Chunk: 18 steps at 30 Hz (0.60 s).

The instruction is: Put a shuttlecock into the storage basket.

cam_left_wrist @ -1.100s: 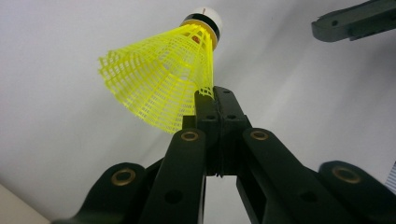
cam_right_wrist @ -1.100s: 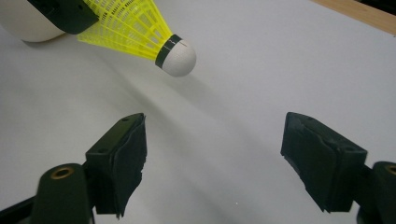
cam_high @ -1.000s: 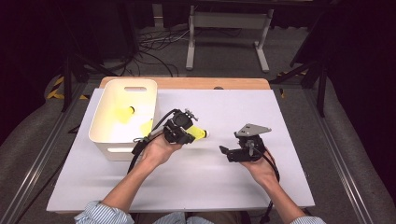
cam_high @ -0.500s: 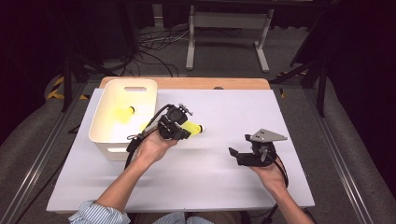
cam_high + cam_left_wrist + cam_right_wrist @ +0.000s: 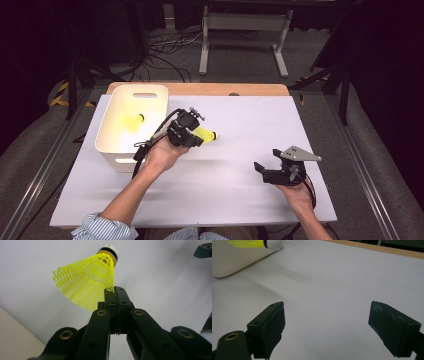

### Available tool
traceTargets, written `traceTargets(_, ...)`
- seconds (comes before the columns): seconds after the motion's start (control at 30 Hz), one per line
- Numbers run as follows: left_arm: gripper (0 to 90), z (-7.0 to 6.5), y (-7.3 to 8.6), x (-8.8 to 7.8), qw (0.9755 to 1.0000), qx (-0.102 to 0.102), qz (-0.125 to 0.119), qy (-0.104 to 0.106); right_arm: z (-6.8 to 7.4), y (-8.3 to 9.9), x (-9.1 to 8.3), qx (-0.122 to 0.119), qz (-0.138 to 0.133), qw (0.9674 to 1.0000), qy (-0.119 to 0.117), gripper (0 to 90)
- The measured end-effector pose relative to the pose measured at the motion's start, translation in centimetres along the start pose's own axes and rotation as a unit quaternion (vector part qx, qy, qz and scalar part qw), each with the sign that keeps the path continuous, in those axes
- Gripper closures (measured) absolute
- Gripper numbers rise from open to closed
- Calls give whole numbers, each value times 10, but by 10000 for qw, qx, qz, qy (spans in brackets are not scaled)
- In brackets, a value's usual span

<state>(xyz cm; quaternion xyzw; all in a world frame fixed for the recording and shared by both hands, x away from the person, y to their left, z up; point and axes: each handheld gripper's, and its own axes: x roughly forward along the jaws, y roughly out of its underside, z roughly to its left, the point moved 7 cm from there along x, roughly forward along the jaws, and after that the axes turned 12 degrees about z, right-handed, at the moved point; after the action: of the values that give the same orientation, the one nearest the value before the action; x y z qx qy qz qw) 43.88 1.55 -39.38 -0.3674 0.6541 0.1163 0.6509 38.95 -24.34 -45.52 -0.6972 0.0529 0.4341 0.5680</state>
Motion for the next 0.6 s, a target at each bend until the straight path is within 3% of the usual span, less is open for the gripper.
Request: traceTargets(0.6,900,6,-1,-9,10000,-72,-10,-26,-14,24,-11,273,-283,9991,158,108)
